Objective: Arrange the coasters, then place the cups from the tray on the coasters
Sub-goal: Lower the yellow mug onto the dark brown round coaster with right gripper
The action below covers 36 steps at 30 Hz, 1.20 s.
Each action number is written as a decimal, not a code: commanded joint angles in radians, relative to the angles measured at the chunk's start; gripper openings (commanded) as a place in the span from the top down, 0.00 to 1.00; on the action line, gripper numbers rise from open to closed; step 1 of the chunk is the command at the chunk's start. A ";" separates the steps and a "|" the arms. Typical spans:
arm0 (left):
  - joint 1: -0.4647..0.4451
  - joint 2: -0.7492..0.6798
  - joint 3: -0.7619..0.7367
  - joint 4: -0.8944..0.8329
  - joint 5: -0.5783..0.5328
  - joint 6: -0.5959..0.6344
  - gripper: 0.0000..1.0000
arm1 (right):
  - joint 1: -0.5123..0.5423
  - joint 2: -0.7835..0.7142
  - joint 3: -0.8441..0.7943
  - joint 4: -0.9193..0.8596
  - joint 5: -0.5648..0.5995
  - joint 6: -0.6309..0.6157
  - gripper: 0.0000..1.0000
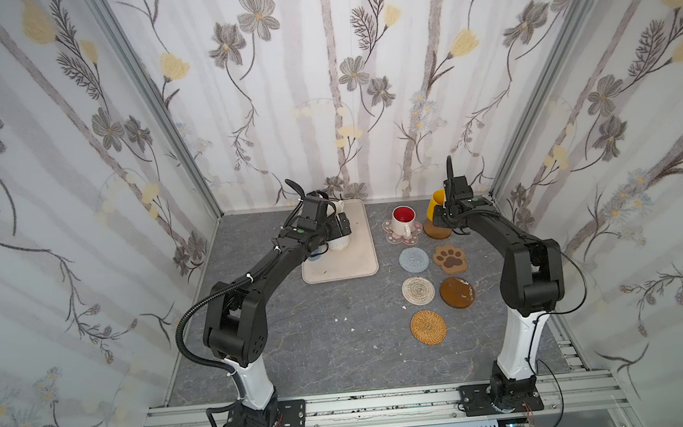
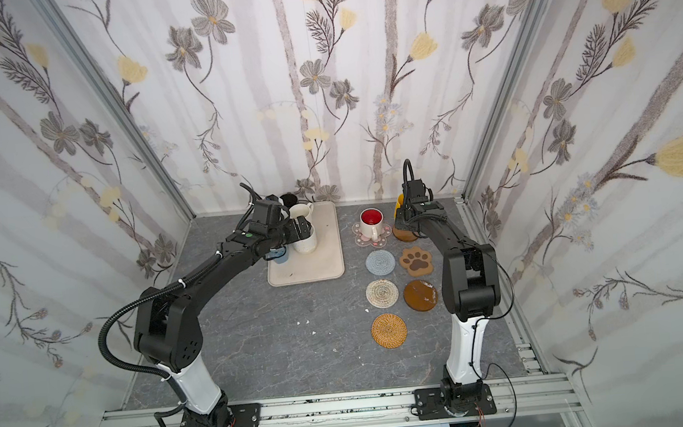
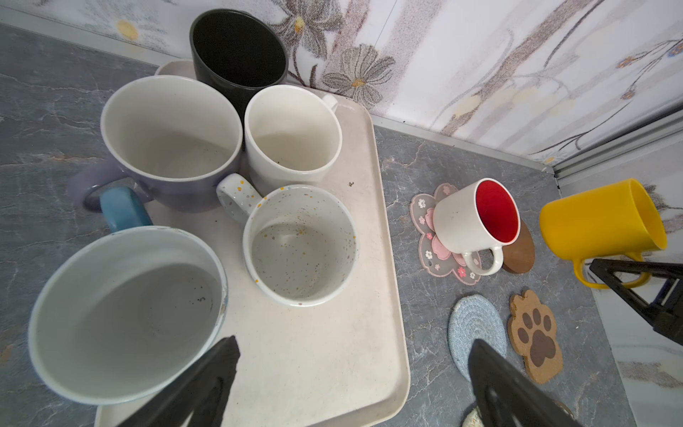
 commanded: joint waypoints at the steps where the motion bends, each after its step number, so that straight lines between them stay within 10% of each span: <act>1: 0.008 0.013 0.011 0.005 0.007 0.003 0.00 | -0.005 0.042 0.058 0.017 0.021 -0.023 1.00; 36: 0.028 0.032 0.024 -0.010 0.010 0.006 0.00 | -0.023 0.160 0.129 -0.032 0.023 -0.034 1.00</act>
